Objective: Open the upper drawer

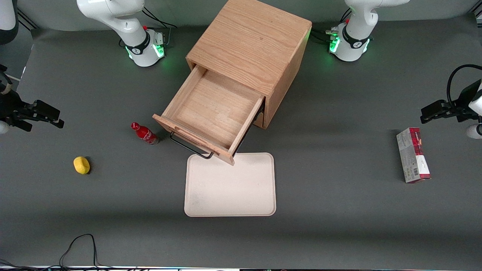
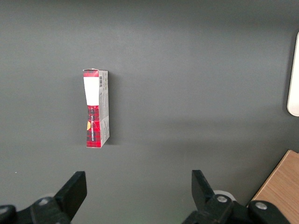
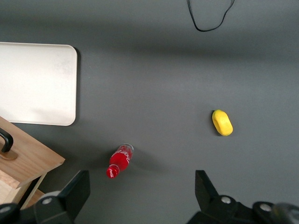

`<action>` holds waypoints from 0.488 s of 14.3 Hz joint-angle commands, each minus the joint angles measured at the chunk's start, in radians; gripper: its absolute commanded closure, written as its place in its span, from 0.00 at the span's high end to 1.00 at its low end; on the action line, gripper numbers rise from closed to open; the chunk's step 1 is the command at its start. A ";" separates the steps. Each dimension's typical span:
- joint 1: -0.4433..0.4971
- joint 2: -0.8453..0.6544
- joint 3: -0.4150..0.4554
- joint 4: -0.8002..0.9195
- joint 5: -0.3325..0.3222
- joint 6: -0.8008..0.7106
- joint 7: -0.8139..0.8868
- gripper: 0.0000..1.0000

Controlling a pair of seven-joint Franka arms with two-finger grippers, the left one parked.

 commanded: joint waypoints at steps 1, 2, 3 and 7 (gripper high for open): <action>-0.014 -0.021 0.029 -0.027 -0.036 0.024 0.023 1.00; -0.014 -0.009 0.035 -0.005 -0.062 0.021 0.023 1.00; -0.020 -0.003 0.053 0.013 -0.067 0.015 0.025 1.00; -0.060 -0.006 0.076 0.009 -0.066 0.012 0.026 1.00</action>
